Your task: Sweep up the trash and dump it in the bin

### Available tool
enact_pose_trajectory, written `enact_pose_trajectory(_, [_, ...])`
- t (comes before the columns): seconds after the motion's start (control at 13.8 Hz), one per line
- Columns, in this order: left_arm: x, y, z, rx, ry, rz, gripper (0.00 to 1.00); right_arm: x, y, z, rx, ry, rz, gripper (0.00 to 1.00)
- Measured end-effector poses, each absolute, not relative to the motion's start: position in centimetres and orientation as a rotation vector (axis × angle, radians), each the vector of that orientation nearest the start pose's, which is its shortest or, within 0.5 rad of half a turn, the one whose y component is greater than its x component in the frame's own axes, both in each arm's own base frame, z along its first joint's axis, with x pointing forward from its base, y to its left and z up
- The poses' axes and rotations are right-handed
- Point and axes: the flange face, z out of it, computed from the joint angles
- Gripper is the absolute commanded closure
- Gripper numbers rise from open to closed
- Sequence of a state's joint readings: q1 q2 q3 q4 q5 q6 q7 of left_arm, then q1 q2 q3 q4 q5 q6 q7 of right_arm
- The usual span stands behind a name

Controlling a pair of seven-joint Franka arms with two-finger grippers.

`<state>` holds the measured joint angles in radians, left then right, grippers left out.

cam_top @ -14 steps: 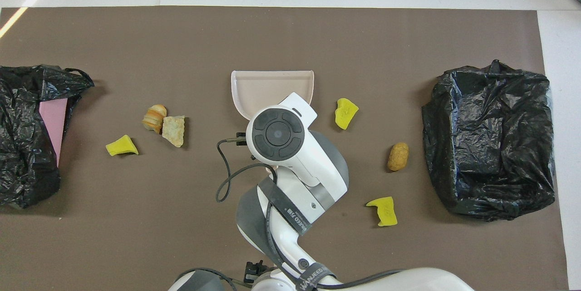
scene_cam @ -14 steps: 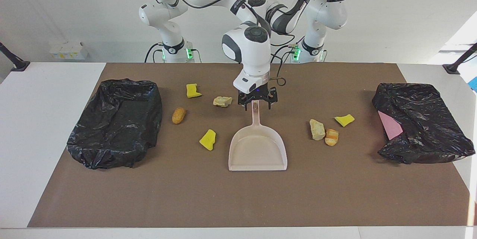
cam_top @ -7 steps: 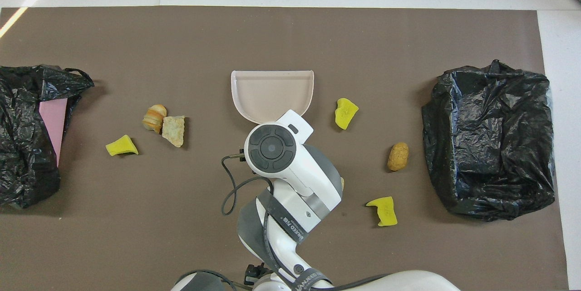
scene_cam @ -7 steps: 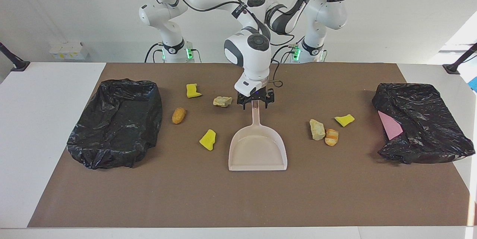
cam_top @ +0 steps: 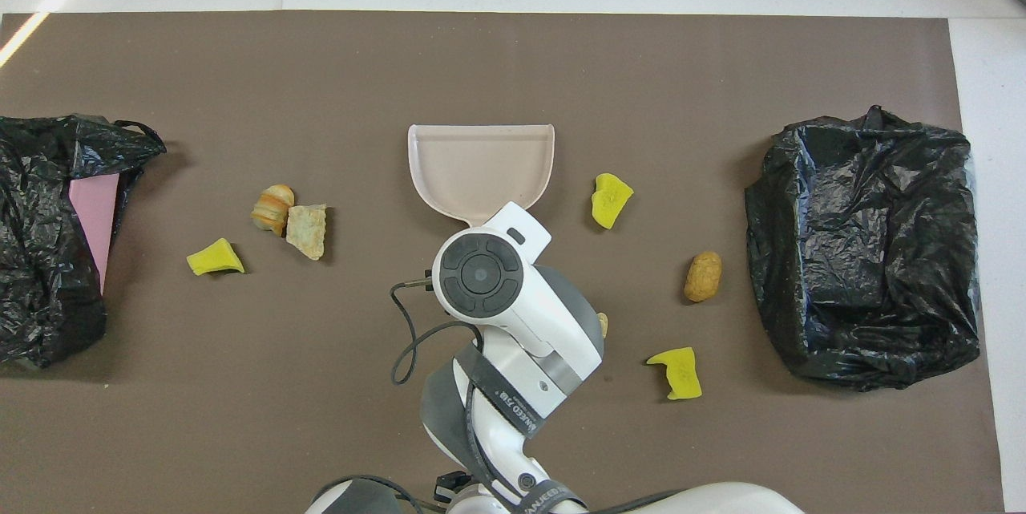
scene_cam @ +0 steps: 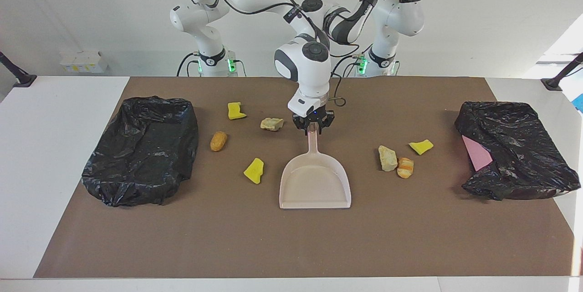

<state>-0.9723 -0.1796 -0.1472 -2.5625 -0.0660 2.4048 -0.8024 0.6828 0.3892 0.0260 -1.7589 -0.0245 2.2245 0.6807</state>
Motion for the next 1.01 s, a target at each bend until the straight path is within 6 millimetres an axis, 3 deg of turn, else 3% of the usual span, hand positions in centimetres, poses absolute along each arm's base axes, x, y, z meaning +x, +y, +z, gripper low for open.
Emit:
enact_pose_trajectory(0.14, [19.2, -39.5, 33.1, -3.144, 0.407, 0.004, 0.96, 50.2, 42.7, 35.4, -3.104, -0.072, -0.115, 1.0])
enact_pose_trajectory(0.22, [19.2, -39.5, 33.2, -3.147, 0.394, 0.003, 1.0, 50.2, 42.7, 35.4, -3.106, -0.076, -0.118, 1.0])
enact_pose_trajectory(0.43, [19.2, -39.4, 33.6, -3.149, 0.374, 0.003, 1.0, 50.4, 42.7, 35.9, -3.108, -0.095, -0.155, 1.0])
enact_pose_trajectory(0.58, [19.3, -39.0, 33.9, -3.134, 0.358, 0.021, 1.0, 50.6, 42.4, 37.4, -3.094, -0.136, -0.193, 1.0])
enact_pose_trajectory(0.8, [19.5, -37.8, 34.2, -3.086, 0.317, 0.081, 1.0, 51.6, 40.8, 39.9, -3.065, -0.414, -0.249, 1.0])
enact_pose_trajectory(1.01, [21.5, -35.6, 34.9, -3.057, 0.207, 0.127, 1.0, 52.4, 39.3, 40.4, -3.035, -0.709, -0.247, 1.0])
